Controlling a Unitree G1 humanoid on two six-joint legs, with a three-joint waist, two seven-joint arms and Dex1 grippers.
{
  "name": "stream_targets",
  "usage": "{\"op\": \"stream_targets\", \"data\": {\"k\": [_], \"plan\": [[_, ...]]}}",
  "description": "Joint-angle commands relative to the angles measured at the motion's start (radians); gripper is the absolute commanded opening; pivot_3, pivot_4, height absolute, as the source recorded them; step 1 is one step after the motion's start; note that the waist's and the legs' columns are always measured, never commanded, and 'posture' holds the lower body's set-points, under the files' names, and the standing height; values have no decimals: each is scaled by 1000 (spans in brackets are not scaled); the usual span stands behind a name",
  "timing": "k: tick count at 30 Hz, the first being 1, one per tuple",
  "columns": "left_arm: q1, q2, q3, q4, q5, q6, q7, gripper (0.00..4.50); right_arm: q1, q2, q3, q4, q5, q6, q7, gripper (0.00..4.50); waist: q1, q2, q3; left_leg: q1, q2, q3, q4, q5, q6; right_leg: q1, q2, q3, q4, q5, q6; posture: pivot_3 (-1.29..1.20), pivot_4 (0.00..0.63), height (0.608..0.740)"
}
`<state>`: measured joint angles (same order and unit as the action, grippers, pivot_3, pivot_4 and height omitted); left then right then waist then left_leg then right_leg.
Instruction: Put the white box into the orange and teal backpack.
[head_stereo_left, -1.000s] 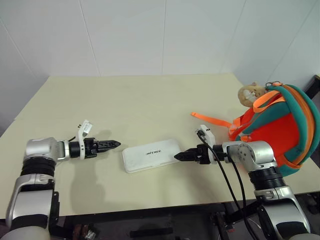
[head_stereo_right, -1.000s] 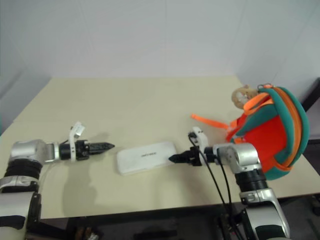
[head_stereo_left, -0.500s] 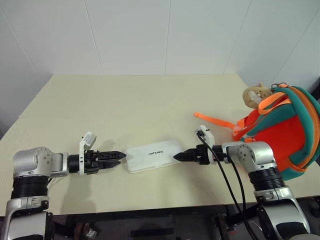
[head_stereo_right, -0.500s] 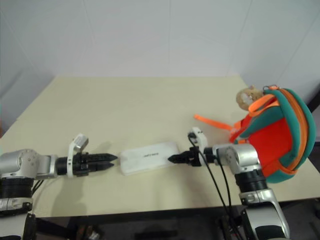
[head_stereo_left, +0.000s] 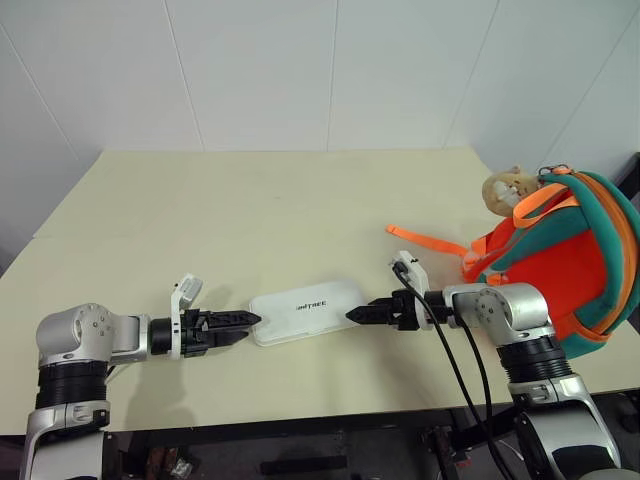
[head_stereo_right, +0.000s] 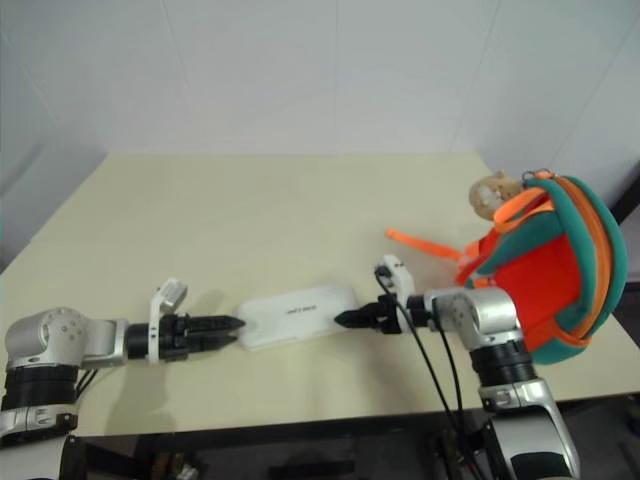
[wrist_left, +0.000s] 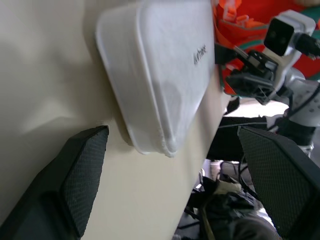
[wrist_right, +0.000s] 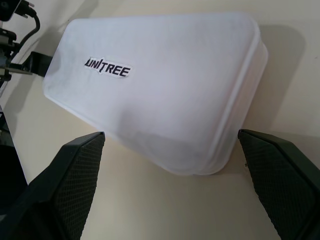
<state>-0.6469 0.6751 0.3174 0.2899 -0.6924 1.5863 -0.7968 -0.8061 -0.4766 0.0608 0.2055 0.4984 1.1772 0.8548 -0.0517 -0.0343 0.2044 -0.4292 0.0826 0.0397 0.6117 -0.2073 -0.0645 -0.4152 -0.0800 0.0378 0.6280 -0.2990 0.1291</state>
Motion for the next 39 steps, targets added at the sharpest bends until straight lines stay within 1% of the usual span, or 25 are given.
{"op": "stream_targets", "data": {"k": [1,2,6,15,19,26,31,34,39], "plan": [[-24,4,20,22,1,-15,22,4452,0,1,-34,-21,20,-9,-10,4500,1,0,0,0,0,0,0,0,0,0,0,0,0,0,0,0,150,740],[-27,-1,20,25,-2,-14,26,4452,0,4,-35,-21,21,-9,-12,4500,1,0,0,0,0,0,0,0,0,0,0,0,0,0,0,0,150,740],[-17,-78,20,15,-16,10,59,4452,3,6,-32,-28,27,-2,-14,4500,6,0,0,0,0,0,0,0,0,0,0,0,0,0,0,0,150,740],[-11,-162,54,15,-19,17,111,4452,5,2,-32,-44,45,16,-17,4500,25,0,0,1,0,0,0,0,0,2,0,0,0,0,0,0,150,740],[-29,-215,102,40,-10,-2,154,4452,6,5,-33,-52,53,23,-19,4500,28,0,0,1,0,0,1,0,0,3,0,0,-1,0,0,0,150,740],[-46,-259,129,65,-17,-12,180,4452,8,10,-31,-61,61,27,-26,4500,26,0,0,3,0,0,2,0,0,4,0,0,0,0,0,0,150,740],[-73,-259,138,101,-19,-25,177,4452,17,8,-29,-71,65,28,-31,4500,26,0,0,3,0,0,1,0,0,4,0,0,0,0,0,0,150,740],[-98,-250,142,131,-28,-29,166,3831,26,5,-30,-78,67,27,-33,4500,25,0,0,3,0,0,1,0,0,4,0,0,0,1,0,0,150,740],[-118,-240,122,140,-49,-11,140,2300,43,5,-30,-94,67,21,-35,4500,24,0,0,3,0,0,0,0,0,3,0,0,-1,0,0,0,150,740]]}}
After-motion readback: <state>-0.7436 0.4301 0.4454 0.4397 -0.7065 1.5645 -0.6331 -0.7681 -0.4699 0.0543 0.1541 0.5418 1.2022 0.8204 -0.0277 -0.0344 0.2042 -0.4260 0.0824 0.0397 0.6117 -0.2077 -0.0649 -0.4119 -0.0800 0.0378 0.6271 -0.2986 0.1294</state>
